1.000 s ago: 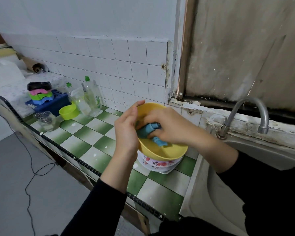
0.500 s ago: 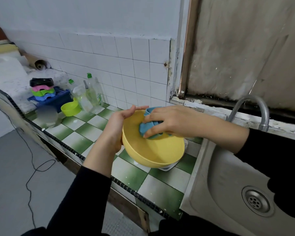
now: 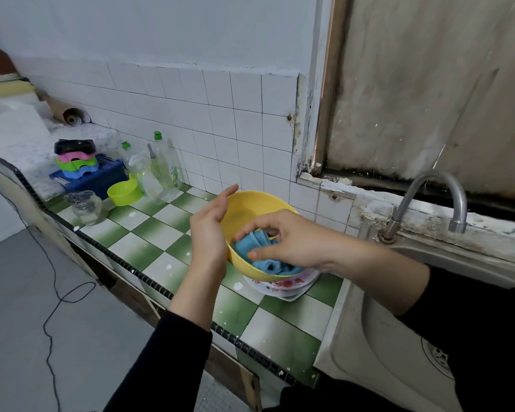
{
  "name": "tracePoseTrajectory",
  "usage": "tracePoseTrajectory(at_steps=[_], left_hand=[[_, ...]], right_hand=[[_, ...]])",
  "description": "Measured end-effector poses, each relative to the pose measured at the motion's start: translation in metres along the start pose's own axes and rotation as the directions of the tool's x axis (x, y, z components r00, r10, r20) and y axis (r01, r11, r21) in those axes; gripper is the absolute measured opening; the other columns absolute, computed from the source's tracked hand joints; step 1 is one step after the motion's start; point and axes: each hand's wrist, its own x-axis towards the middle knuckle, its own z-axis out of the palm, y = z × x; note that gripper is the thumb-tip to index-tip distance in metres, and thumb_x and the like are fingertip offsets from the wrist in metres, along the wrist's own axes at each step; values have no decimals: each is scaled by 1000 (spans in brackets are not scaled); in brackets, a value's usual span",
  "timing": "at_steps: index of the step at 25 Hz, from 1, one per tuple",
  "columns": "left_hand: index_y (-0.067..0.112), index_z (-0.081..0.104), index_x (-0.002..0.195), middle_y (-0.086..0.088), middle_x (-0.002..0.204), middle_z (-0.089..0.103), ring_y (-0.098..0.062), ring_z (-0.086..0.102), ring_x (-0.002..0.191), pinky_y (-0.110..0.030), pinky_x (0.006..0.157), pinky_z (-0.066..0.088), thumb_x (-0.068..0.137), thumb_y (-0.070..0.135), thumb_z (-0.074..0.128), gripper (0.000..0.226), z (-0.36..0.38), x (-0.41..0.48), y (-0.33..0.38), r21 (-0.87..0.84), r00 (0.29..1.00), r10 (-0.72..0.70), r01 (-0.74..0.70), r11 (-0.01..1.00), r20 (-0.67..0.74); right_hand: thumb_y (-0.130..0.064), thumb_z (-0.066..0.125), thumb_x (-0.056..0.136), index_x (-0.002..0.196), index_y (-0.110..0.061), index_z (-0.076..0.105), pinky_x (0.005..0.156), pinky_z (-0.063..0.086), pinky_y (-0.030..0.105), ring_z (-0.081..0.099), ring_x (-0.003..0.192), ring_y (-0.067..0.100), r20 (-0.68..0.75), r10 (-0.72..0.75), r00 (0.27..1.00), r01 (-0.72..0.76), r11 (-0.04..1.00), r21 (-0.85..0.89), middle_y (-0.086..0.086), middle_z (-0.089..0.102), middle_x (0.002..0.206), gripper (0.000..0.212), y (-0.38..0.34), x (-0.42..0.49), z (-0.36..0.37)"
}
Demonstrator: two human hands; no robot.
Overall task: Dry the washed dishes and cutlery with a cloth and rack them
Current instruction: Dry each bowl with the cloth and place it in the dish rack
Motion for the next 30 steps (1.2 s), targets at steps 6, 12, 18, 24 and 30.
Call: tracePoseTrajectory(at_steps=[6,12,18,24,30], left_hand=[[16,66,108,-11,114,66,-24,61,106,-33,96,49,99,8,43,27,7,-16,-13,-227,999,49,-46,973,8],[15,67,111,-21,119,65,-26,62,102,-35,93,50,98,13,46,25,-4,-24,-20,-260,997,82,-83,962,-15],[16,66,110,-22,119,64,-24,66,100,-30,82,57,100,13,39,29,-5,-27,-19,-204,995,31,-11,979,95],[31,74,104,-7,125,65,-29,56,122,-51,109,37,100,26,43,33,-19,-3,-17,-54,999,-27,28,998,30],[26,73,103,-8,117,69,-31,64,107,-48,96,49,101,38,38,37,-15,7,6,9,944,-302,304,953,134]], right_hand=[[2,68,84,90,-34,63,87,55,33,62,94,14,-538,119,835,23,968,249,-12,61,95,36,5,18,29],[1,74,79,84,-33,64,86,56,36,63,91,15,-488,198,850,-2,928,374,-1,64,101,36,9,18,32],[9,64,85,91,-24,61,86,56,34,63,91,15,-410,270,871,-1,836,549,1,63,102,33,5,14,44],[4,53,94,98,-23,62,71,48,20,60,75,6,169,31,985,-75,963,260,0,63,88,29,2,7,4],[-12,64,91,111,-31,67,79,45,20,56,84,2,496,78,865,257,779,-571,-7,66,104,27,-14,14,-59]])
